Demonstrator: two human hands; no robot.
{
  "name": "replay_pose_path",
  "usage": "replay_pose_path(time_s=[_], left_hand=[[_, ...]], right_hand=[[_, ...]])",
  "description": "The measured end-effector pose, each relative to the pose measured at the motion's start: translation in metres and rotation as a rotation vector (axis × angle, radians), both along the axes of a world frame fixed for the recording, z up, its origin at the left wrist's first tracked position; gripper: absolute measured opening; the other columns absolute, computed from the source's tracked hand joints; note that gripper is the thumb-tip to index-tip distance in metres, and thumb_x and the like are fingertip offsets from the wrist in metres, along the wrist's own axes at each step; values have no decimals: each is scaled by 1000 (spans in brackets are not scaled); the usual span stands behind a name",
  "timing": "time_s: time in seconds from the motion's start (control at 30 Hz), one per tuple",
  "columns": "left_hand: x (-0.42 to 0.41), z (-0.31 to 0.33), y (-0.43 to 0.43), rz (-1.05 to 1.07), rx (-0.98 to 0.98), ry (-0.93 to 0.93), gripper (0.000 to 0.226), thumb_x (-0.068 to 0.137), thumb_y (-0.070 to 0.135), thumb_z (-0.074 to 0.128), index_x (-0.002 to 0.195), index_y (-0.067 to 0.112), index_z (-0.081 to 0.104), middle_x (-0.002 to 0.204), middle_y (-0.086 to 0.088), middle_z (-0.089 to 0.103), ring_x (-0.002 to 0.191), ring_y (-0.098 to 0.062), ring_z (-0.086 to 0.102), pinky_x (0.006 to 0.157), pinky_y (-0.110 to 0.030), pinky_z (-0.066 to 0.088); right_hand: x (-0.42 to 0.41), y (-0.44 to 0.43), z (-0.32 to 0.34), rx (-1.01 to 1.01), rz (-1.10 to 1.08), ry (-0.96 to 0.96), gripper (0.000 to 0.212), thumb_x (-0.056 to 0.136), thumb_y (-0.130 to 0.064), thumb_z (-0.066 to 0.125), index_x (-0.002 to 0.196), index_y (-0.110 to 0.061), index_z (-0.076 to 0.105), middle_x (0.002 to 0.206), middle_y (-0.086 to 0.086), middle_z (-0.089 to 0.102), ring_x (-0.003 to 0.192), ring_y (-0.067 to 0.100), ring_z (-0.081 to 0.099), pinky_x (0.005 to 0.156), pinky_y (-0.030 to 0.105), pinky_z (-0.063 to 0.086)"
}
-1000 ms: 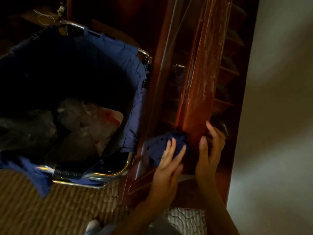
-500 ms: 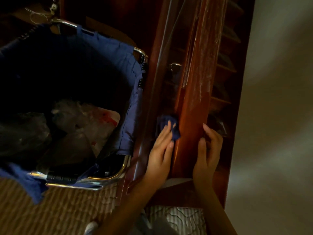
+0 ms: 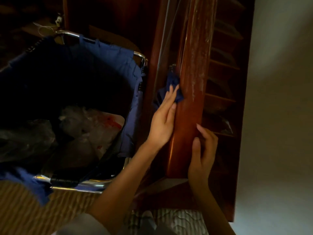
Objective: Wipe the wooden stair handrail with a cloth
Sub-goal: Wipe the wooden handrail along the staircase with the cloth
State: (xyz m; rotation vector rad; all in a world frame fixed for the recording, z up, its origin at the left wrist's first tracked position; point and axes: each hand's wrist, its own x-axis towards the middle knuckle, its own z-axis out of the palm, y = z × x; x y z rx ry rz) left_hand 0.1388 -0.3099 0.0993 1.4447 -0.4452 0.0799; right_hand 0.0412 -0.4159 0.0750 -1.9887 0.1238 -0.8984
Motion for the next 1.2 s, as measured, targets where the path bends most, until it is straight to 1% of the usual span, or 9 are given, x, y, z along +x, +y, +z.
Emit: replay_pose_path(time_s=[0.13, 0.23, 0.4, 0.53, 0.67, 0.8, 0.93, 1.03, 1.2], left_hand=[[-48, -39, 5, 115, -100, 194, 43, 101, 23, 46, 143, 13, 46, 143, -3, 53, 135, -17, 47, 112, -47, 37], [-64, -51, 7, 272, -185, 320, 25, 95, 18, 57, 119, 14, 62, 116, -1, 68, 114, -17, 62, 100, -44, 48], [-74, -46, 8, 376, -125, 293, 12, 91, 13, 64, 99, 17, 72, 107, -5, 69, 104, -12, 65, 92, -24, 50], [-67, -39, 13, 373, -4, 271, 19, 93, 12, 62, 92, 29, 70, 103, -1, 65, 95, 4, 61, 84, -11, 44], [-57, -39, 13, 351, -96, 393, 13, 91, 11, 65, 97, 19, 74, 96, -4, 73, 93, -12, 68, 85, -24, 53], [-48, -33, 7, 450, -271, 574, 7, 83, 10, 74, 81, 16, 72, 69, 1, 70, 71, -13, 67, 76, -37, 56], [-35, -16, 3, 440, -263, 498, 7, 86, 5, 70, 84, 10, 74, 79, 2, 73, 79, -5, 68, 82, -26, 55], [-41, -14, 5, 399, -199, 410, 13, 92, 9, 64, 101, 5, 73, 101, -7, 73, 99, -15, 68, 94, -31, 53], [-63, -31, 9, 378, -213, 345, 16, 88, 16, 71, 103, 13, 75, 105, -7, 72, 101, -17, 68, 95, -43, 52]], right_hand=[[1, -2, -3, 78, 17, -2, 36, 99, -29, 42, 129, -16, 57, 129, -2, 51, 123, 18, 52, 102, 35, 44], [0, -3, -5, 134, 62, 8, 35, 100, -30, 42, 130, -20, 55, 130, -5, 50, 122, 17, 52, 101, 30, 45], [0, -5, -4, 175, 109, 1, 35, 99, -33, 42, 129, -21, 55, 128, -8, 49, 123, 17, 50, 102, 26, 43], [-2, -5, -5, 190, 131, 0, 36, 100, -34, 41, 129, -21, 55, 129, -6, 49, 124, 18, 50, 104, 36, 44], [-1, -6, -6, 195, 136, -1, 36, 100, -33, 41, 130, -20, 56, 129, -7, 49, 123, 18, 50, 103, 40, 45], [0, -5, -6, 200, 147, -27, 36, 100, -28, 43, 130, -13, 57, 128, -9, 50, 123, 19, 50, 102, 32, 45], [0, -4, -5, 166, 130, -37, 34, 100, -24, 44, 129, -14, 58, 127, -10, 49, 120, 16, 51, 98, 25, 43], [1, -4, -5, 136, 122, -42, 32, 100, -20, 45, 129, -16, 57, 127, -10, 48, 117, 14, 52, 95, 19, 42], [2, -4, -7, 102, 80, -37, 32, 100, -18, 46, 128, -11, 59, 127, -7, 49, 118, 20, 53, 98, 32, 46]])
